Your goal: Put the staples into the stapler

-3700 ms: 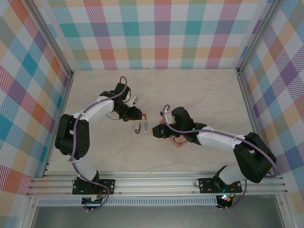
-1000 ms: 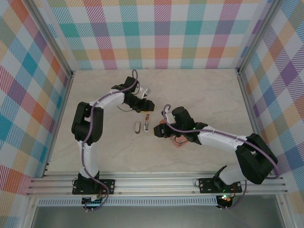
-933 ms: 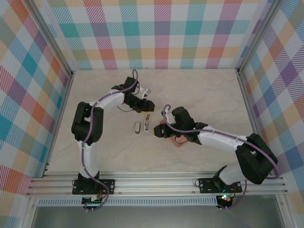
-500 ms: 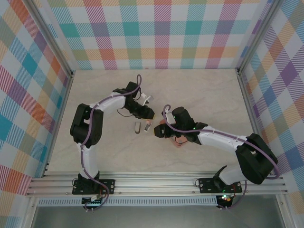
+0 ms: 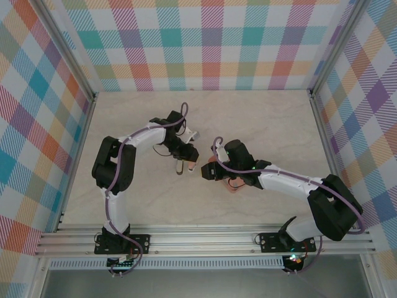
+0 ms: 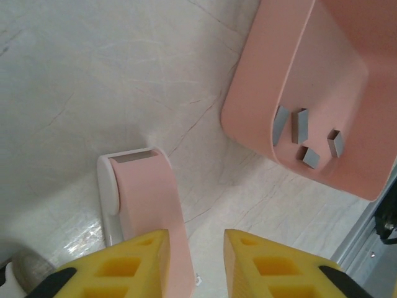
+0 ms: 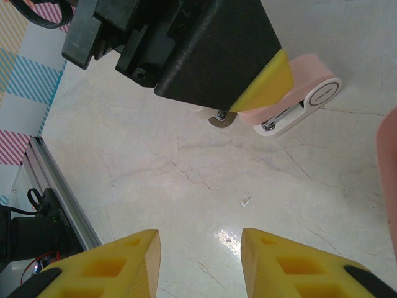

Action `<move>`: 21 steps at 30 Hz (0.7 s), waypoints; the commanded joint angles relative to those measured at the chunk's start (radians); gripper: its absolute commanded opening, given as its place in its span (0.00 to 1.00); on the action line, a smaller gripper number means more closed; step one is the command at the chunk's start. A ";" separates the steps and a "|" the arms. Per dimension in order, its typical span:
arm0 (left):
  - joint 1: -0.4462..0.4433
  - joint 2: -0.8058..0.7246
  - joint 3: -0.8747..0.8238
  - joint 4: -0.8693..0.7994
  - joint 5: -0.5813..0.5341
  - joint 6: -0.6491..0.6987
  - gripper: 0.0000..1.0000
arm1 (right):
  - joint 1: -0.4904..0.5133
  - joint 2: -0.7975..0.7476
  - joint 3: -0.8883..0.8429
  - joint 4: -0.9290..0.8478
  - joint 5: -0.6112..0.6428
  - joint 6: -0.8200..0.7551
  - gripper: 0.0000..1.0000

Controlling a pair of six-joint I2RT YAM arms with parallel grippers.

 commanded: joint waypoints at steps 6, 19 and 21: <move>-0.038 0.008 -0.038 -0.054 -0.077 -0.007 0.25 | -0.004 -0.017 -0.004 -0.007 0.011 -0.006 0.39; -0.059 0.011 -0.160 0.001 -0.185 -0.045 0.22 | -0.017 -0.060 -0.028 -0.027 0.035 -0.018 0.39; -0.070 0.005 -0.178 0.013 -0.208 -0.046 0.22 | -0.019 -0.061 -0.027 -0.031 0.035 -0.020 0.39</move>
